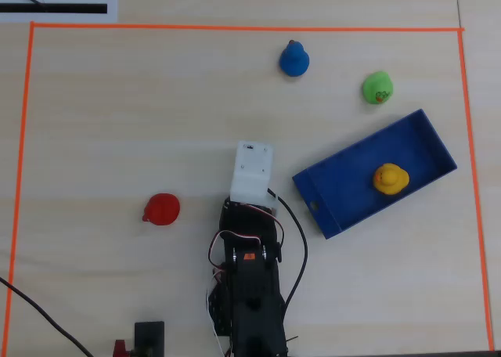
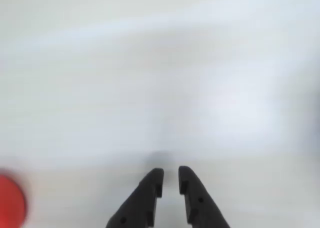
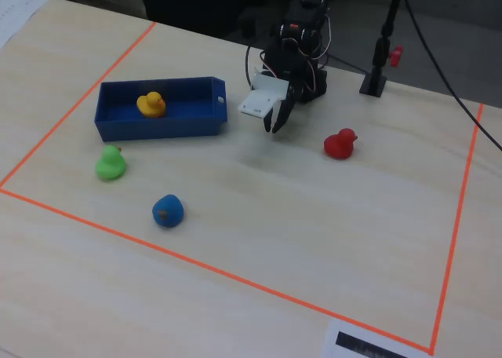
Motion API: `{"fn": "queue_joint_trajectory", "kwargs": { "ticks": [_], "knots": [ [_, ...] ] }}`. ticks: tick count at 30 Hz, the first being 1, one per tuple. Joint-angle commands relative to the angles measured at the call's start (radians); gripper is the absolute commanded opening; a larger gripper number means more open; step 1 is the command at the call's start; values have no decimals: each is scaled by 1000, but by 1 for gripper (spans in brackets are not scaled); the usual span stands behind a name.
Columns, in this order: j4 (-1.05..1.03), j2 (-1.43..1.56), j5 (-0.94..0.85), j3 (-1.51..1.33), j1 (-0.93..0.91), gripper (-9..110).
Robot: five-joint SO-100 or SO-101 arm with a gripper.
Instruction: Grasp yellow duck and put it into box.
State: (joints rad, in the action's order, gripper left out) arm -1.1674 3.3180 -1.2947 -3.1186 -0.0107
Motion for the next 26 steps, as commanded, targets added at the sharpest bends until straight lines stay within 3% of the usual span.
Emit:
{"fn": "queue_joint_trajectory", "kwargs": {
  "ticks": [1, 9, 26],
  "knots": [
    [-87, -6, -2, 8, -17, 0],
    [-141, -8, 14, 8, -97, 10],
    [-141, -8, 14, 8, -100, 10]
  ]
}}
